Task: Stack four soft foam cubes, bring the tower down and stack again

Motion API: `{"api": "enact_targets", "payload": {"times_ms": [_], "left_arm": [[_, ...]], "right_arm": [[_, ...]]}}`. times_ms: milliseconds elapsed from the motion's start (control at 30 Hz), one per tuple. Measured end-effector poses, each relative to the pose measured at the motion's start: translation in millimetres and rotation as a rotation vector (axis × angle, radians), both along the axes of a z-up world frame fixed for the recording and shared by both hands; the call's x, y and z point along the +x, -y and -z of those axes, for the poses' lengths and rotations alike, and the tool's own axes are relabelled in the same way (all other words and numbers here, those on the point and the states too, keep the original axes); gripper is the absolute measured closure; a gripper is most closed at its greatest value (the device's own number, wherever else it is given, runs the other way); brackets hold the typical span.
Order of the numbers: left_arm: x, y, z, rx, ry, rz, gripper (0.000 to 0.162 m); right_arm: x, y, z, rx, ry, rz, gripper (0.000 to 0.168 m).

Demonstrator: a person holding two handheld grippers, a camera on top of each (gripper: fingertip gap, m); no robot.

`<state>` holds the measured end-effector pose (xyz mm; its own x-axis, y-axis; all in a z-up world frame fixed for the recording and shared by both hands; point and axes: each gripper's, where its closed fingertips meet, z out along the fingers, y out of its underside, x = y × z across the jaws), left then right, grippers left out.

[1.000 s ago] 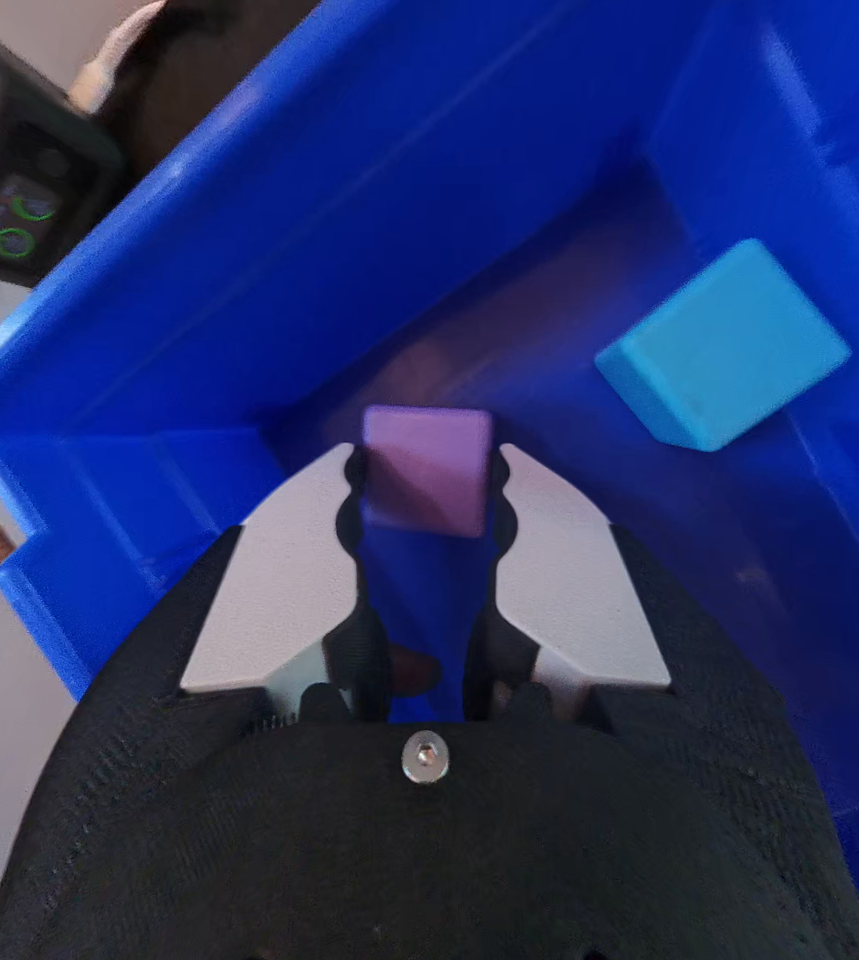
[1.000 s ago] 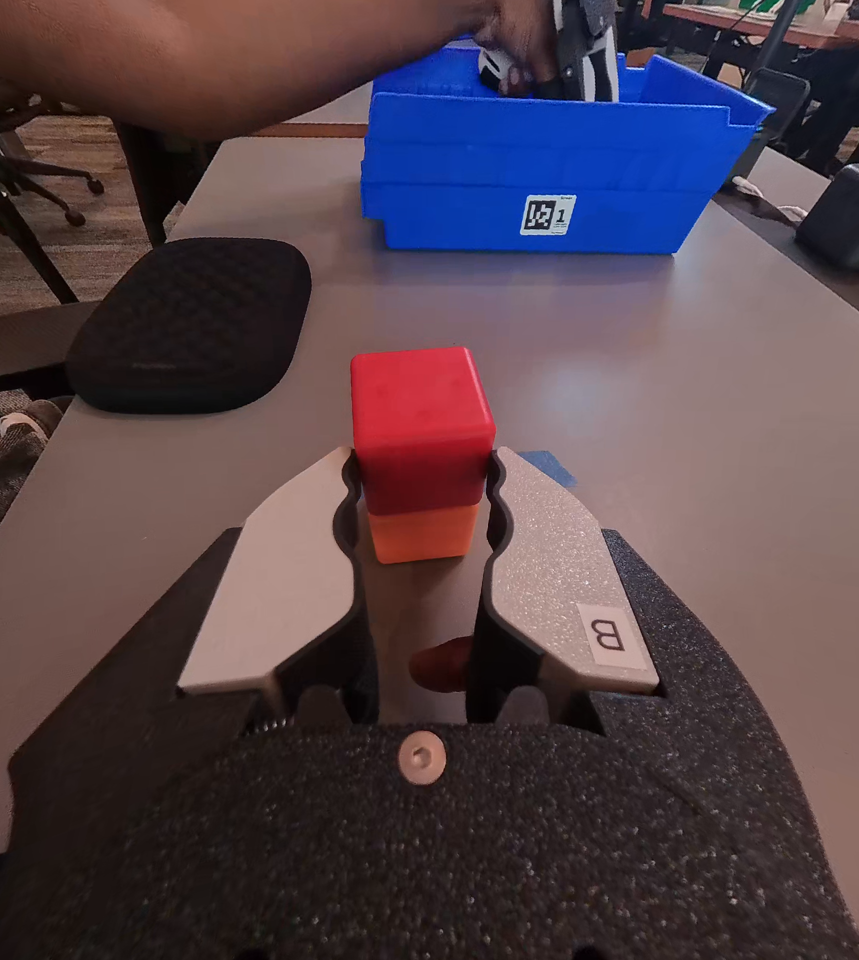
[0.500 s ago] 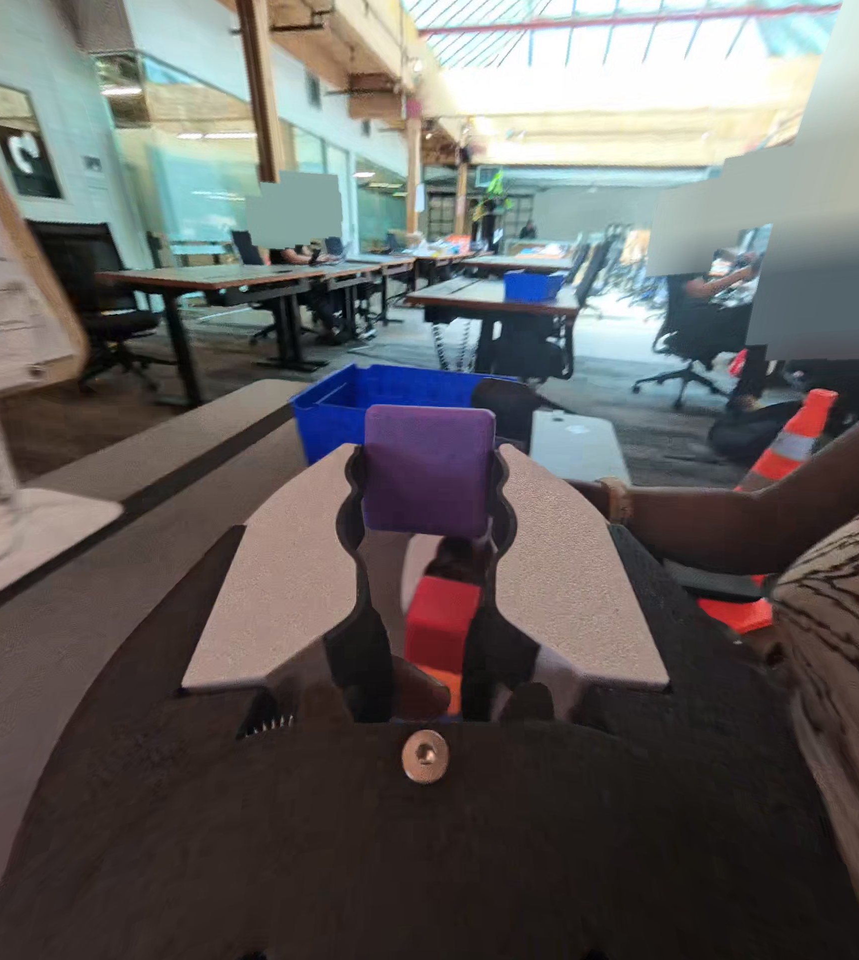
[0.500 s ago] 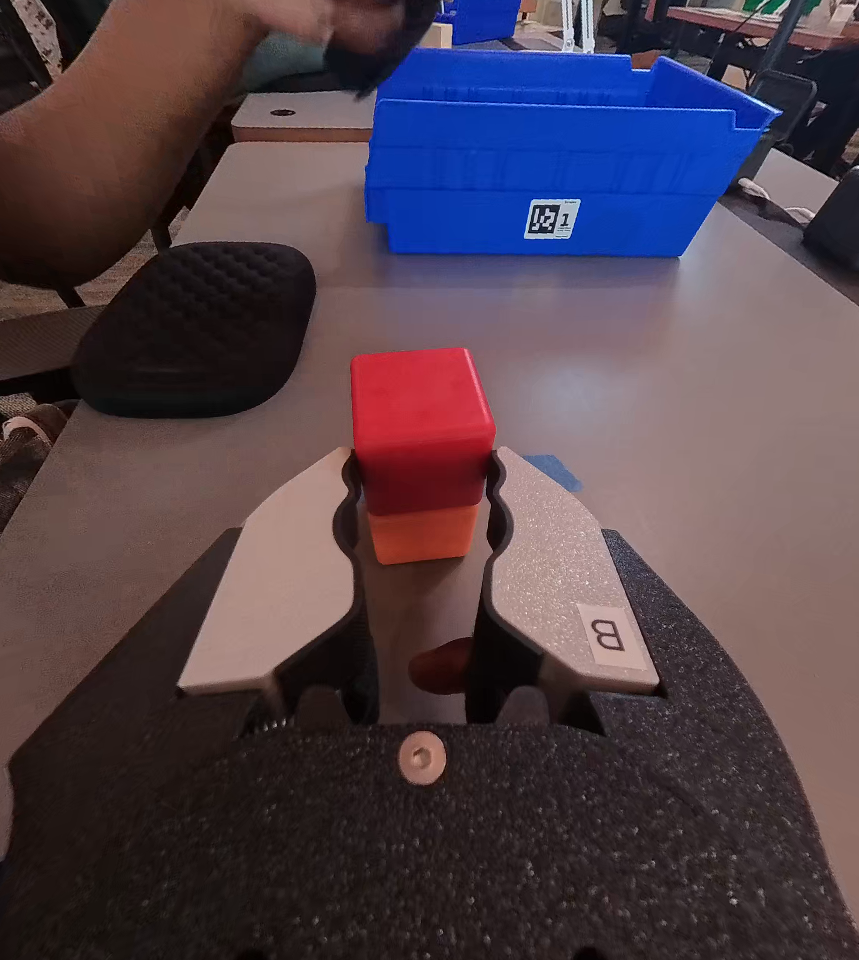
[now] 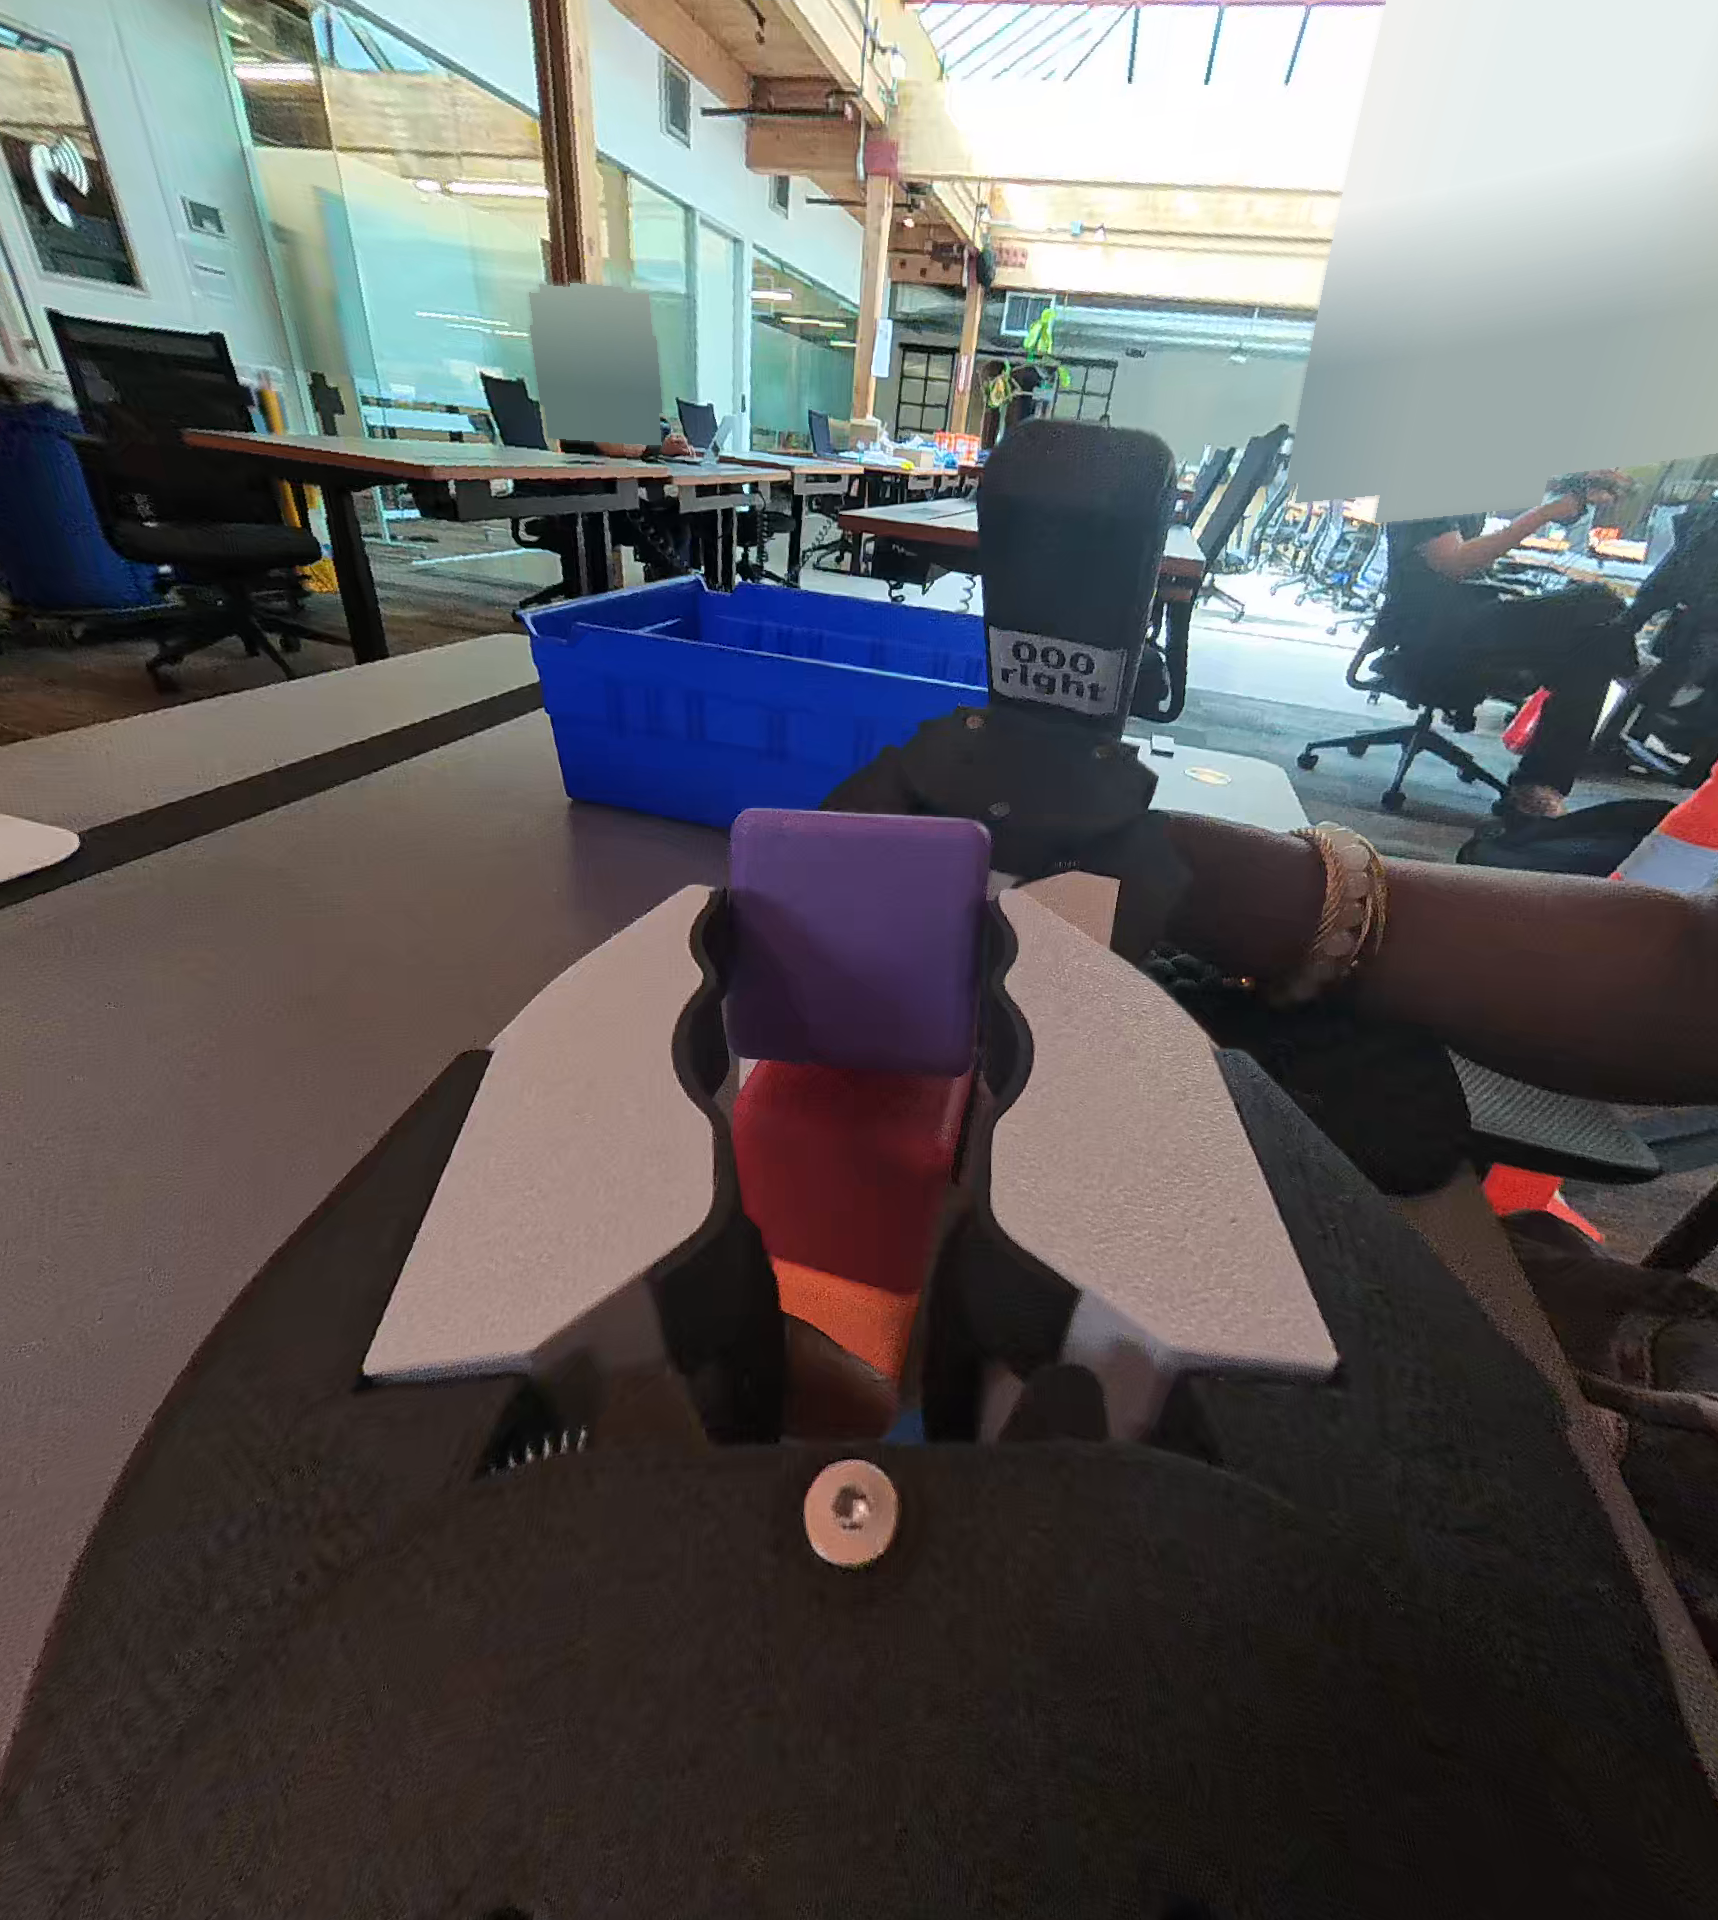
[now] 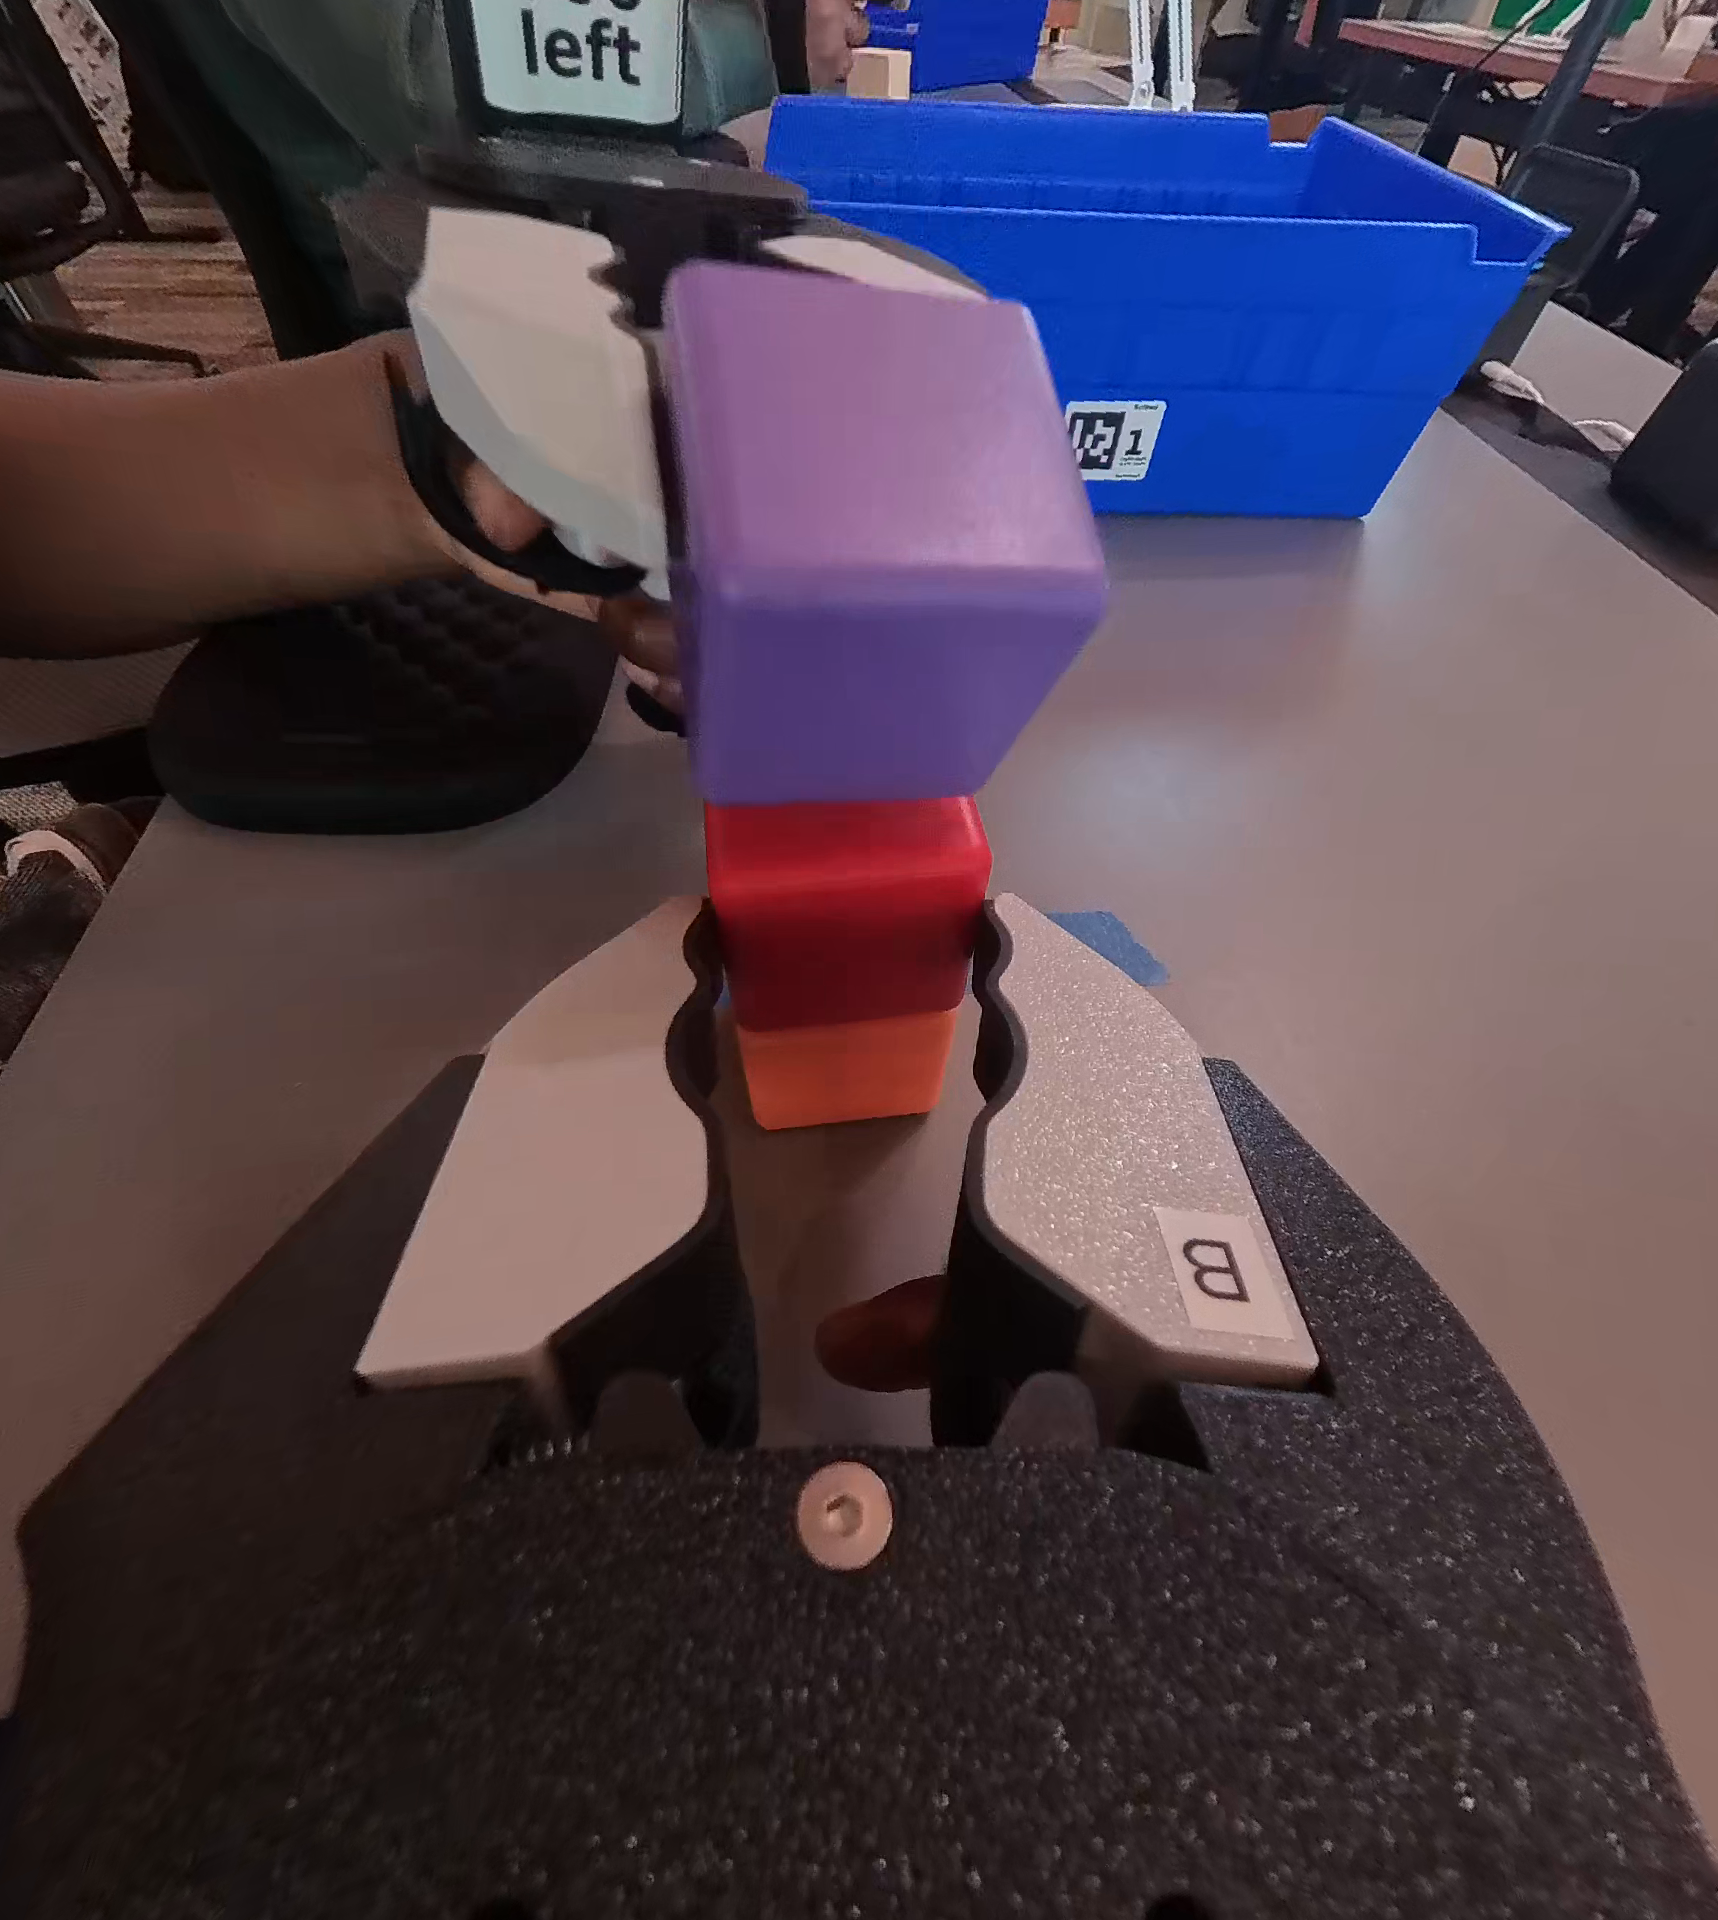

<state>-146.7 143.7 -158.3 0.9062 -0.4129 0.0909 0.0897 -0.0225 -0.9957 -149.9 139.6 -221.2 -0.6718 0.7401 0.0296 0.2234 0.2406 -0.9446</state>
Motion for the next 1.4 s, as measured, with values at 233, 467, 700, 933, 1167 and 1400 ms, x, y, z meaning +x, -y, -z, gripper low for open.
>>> {"api": "enact_targets", "payload": {"times_ms": [233,467,700,933,1167,1400], "left_arm": [[-1,3,12,-0.043,-0.036,0.02,0.116],[0,5,15,-0.052,-0.069,0.049,0.116],[1,4,17,-0.094,-0.111,0.137,0.116],[0,5,18,-0.098,-0.129,0.14,0.116],[0,6,18,-0.118,-0.125,0.159,0.116],[1,6,19,-0.144,-0.139,0.2,0.116]], "right_arm": [[0,0,0,-0.014,0.008,-0.003,0.121],[0,0,0,-0.018,0.007,-0.007,0.121],[0,-1,0,-0.012,0.007,-0.006,0.121],[0,0,1,-0.01,0.008,-0.007,0.121],[1,0,1,-0.01,0.009,-0.005,0.121],[1,0,1,-0.006,0.009,-0.002,0.121]]}}
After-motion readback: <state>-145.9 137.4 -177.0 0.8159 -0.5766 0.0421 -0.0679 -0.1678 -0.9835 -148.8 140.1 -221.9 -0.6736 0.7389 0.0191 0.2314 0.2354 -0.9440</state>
